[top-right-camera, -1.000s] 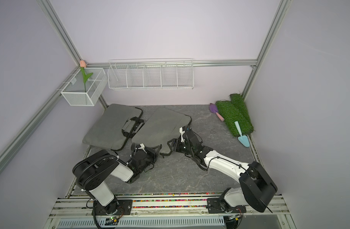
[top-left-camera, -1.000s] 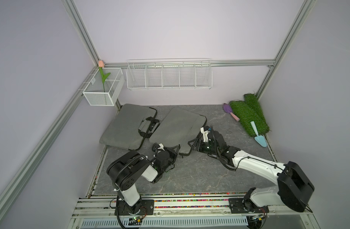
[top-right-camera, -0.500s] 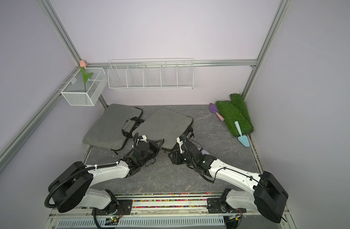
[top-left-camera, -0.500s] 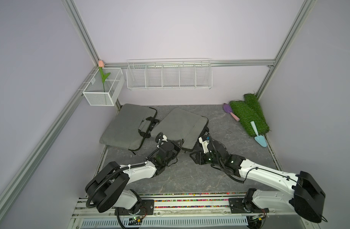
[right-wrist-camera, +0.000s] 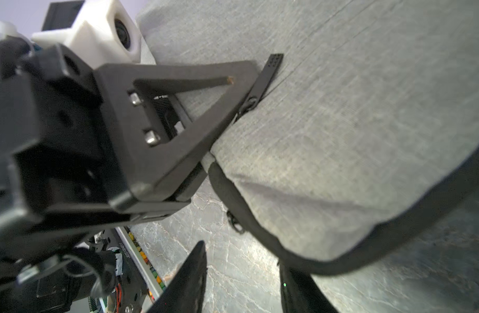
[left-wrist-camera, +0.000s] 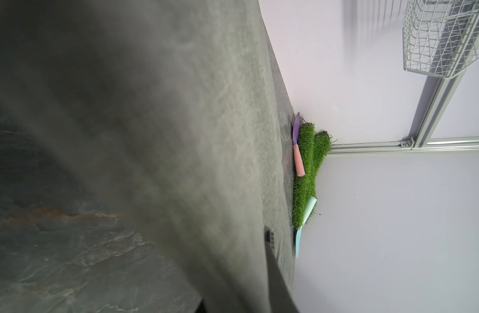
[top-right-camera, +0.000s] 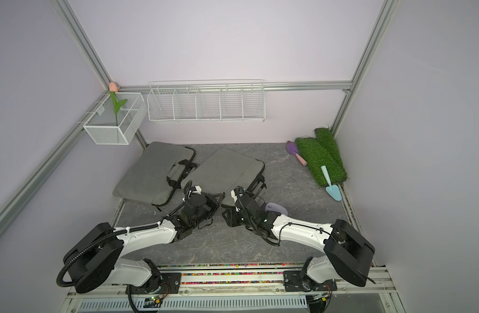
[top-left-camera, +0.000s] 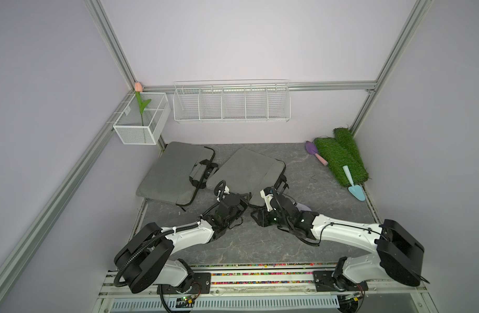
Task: Put the mouse into the laptop bag
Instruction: Unzip the zipper on the zippered laptop bag.
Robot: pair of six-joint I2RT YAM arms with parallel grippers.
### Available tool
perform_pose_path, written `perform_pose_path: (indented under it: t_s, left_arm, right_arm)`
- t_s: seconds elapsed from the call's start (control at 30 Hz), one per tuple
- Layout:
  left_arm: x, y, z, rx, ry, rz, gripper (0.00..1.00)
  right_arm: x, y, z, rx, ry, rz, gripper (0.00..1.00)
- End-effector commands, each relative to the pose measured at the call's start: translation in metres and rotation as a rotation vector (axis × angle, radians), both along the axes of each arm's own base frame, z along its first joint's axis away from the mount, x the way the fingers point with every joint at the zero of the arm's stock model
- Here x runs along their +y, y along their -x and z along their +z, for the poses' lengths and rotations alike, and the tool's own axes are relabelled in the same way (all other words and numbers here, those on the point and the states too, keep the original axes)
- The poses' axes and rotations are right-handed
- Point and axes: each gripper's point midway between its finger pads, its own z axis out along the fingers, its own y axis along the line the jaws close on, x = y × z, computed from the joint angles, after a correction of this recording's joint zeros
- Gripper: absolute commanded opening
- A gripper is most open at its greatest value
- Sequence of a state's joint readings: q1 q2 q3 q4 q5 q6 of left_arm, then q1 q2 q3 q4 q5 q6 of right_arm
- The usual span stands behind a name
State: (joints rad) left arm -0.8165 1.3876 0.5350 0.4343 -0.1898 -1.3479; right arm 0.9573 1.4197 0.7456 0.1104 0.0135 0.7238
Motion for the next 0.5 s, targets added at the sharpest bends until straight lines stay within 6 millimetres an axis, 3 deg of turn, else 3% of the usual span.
perform_pose_path:
  t_s: [0.0, 0.47]
  left_arm:
    - [-0.014, -0.004, 0.049, -0.099, 0.072, -0.036, 0.0]
    - [-0.021, 0.0, 0.043, -0.043, 0.129, -0.055, 0.0]
  right_arm:
    - [0.012, -0.014, 0.02, -0.085, -0.044, -0.01, 0.45]
    - [0.035, -0.026, 0.033, -0.202, -0.124, 0.0, 0.36]
